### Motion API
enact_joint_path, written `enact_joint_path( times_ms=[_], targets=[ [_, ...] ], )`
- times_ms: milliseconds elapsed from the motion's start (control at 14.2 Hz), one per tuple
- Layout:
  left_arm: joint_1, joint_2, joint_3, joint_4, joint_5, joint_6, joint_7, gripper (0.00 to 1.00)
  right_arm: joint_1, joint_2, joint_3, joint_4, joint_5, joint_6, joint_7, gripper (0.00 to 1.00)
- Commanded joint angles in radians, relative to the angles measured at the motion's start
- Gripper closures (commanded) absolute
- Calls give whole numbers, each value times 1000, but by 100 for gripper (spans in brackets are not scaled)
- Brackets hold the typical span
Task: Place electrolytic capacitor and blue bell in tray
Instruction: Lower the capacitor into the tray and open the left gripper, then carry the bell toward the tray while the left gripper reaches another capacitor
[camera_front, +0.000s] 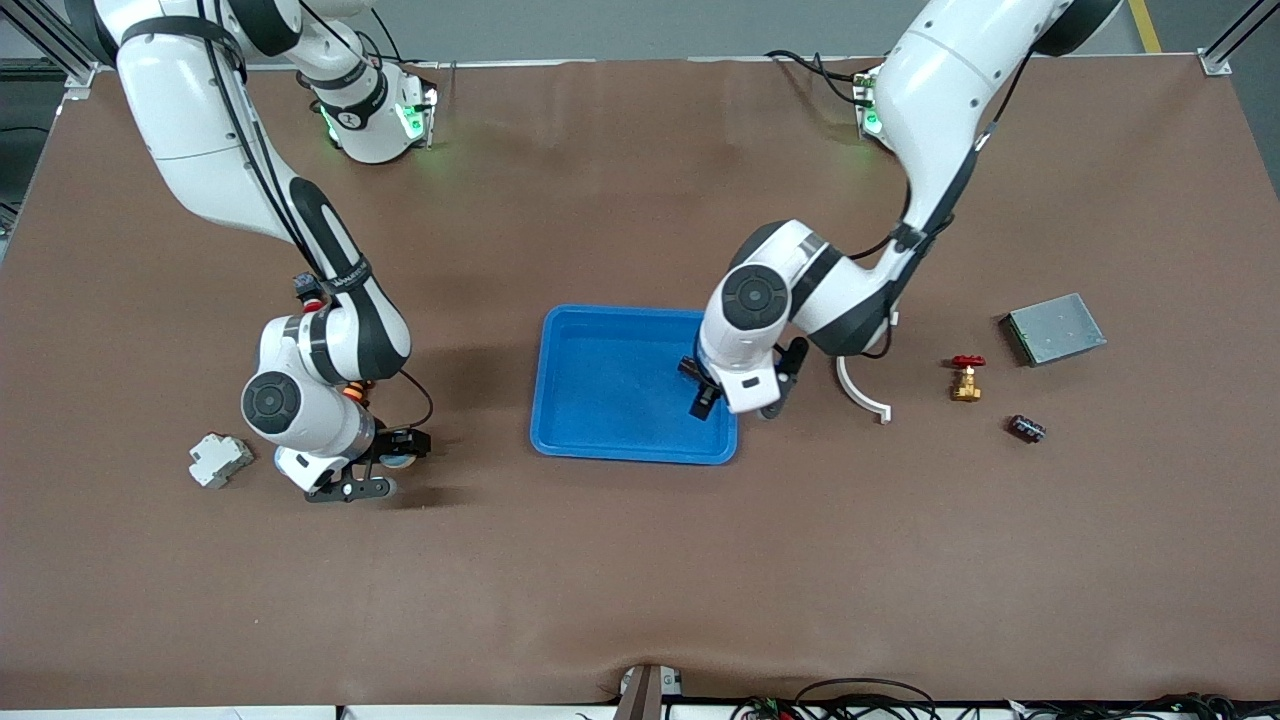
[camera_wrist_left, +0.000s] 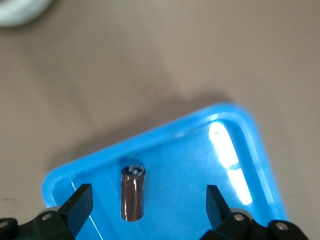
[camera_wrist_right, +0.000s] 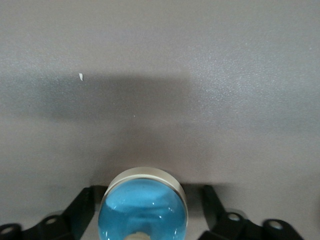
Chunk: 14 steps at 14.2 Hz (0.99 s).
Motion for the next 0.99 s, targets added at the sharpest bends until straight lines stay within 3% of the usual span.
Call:
enact_joint_path(
  times_ms=[0,71,212,494,918],
  targets=[
    [91,-108,4,-29,49,-90,-1,0,-5,2,6,9,-3,1,-13,53],
    [120,-126,4,-27,78,-136,4,0,-3,1,6,14,-3,-5,-13,70],
    [203,-134,1,-32,135,-163,5,0,-2,-1,6,23,-3,-8,-14,83],
    [341,-131,-3,-49,128,-158,97,0,6,-12,9,28,1,-28,-4,87],
    [504,-90,-5,-43,134,-140,323,0,88,-117,11,60,12,-256,177,88]
  ],
)
